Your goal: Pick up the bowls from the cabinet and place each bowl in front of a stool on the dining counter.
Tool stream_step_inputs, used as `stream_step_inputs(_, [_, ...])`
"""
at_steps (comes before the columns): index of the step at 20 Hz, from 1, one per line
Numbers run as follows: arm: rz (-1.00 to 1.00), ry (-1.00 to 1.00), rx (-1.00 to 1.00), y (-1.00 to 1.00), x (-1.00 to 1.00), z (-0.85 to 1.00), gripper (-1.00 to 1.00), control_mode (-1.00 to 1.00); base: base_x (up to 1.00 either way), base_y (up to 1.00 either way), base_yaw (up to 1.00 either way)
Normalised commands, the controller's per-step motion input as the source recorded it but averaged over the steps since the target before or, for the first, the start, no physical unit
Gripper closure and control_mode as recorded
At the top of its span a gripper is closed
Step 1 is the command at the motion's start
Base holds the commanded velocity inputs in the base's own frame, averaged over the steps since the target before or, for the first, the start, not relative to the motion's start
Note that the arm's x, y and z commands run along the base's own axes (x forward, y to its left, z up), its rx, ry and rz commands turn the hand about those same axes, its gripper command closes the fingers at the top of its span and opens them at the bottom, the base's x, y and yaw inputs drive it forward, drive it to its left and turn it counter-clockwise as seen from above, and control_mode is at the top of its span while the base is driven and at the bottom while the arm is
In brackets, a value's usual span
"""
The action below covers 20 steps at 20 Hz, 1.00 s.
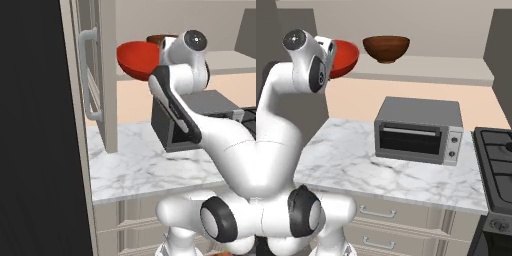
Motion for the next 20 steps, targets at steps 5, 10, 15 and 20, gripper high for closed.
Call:
stream_step_inputs(5, [0.1,0.01,-0.05,-0.42,-1.0,-0.04,1.0,-1.0,0.0,0.0,0.0])
stream_step_inputs(10, [0.01,0.03,-0.17,-0.13,-0.96,-0.18,1.0,-1.0,0.0,0.0,0.0])
stream_step_inputs(15, [0.0,0.0,-0.11,-0.15,-0.85,-0.11,1.0,-1.0,0.0,0.0,0.0])
stream_step_inputs(20, [0.0,0.07,0.01,-0.15,-0.51,-0.14,1.0,-1.0,0.0,0.0,0.0])
